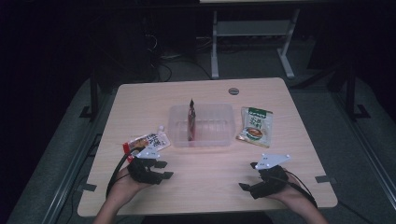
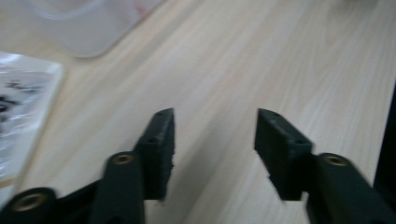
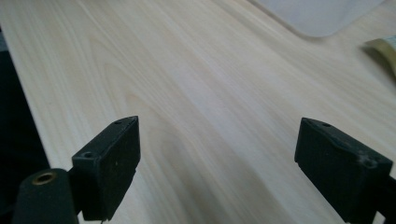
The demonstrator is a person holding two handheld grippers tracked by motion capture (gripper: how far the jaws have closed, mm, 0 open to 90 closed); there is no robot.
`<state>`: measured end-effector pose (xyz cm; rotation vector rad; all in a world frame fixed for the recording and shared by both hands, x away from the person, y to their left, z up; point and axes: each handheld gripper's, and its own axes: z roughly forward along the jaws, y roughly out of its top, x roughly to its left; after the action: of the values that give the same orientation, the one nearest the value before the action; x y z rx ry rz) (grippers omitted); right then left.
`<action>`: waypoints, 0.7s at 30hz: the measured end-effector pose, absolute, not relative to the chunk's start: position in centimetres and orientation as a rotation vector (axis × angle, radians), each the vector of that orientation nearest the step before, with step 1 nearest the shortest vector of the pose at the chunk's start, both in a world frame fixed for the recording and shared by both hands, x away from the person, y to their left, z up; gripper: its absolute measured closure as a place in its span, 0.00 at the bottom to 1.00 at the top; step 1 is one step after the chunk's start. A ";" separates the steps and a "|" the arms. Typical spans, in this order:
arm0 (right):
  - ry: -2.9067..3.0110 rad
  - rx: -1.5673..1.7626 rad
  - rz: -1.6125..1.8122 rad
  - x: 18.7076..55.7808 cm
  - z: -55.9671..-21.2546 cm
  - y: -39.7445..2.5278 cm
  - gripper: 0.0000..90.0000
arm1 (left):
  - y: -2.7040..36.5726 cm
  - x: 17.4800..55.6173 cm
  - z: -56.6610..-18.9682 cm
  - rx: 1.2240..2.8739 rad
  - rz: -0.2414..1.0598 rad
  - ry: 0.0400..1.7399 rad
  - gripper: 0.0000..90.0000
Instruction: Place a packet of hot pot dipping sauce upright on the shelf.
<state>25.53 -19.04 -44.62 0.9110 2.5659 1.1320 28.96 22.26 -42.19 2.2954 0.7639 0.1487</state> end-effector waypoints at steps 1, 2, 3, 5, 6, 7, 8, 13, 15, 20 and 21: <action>2.553 0.919 1.132 25.6 -44.6 -19.2 0.15 | 22.6 29.2 -42.0 2.288 0.156 0.770 0.65; 2.544 0.931 1.136 25.7 -44.6 -19.4 0.15 | 22.9 29.4 -41.7 2.283 0.161 0.782 0.69; 2.534 0.936 1.141 25.7 -44.6 -19.6 0.15 | 23.2 29.5 -41.6 2.279 0.172 0.789 0.74; 2.528 0.951 1.138 25.8 -44.7 -19.8 0.15 | 23.9 30.0 -41.1 2.272 0.190 0.811 0.82; 2.524 0.954 1.137 25.9 -44.7 -19.9 0.15 | 24.4 30.3 -40.8 2.268 0.209 0.832 0.86; 2.518 0.952 1.137 26.0 -44.7 -20.0 0.15 | 24.6 30.5 -40.6 2.270 0.217 0.842 0.90; 2.518 0.960 1.139 26.0 -44.7 -20.0 0.15 | 24.8 30.7 -40.5 2.269 0.224 0.854 0.93; 2.505 0.959 1.131 26.1 -44.8 -20.1 0.15 | 26.3 31.9 -39.7 2.245 0.276 0.928 0.99; 2.503 0.957 1.131 26.1 -44.9 -20.1 0.15 | 26.7 32.4 -39.4 2.243 0.300 0.938 0.99; 2.502 0.951 1.126 26.1 -45.0 -19.8 0.15 | 27.1 33.9 -39.0 2.225 0.338 0.958 0.99; 2.507 0.941 1.119 26.2 -45.0 -19.8 0.15 | 27.1 34.3 -39.0 2.221 0.348 0.965 0.99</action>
<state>26.16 -19.82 -44.97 0.9409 2.5072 1.1185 34.27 27.11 -38.97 2.2207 0.9651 0.3476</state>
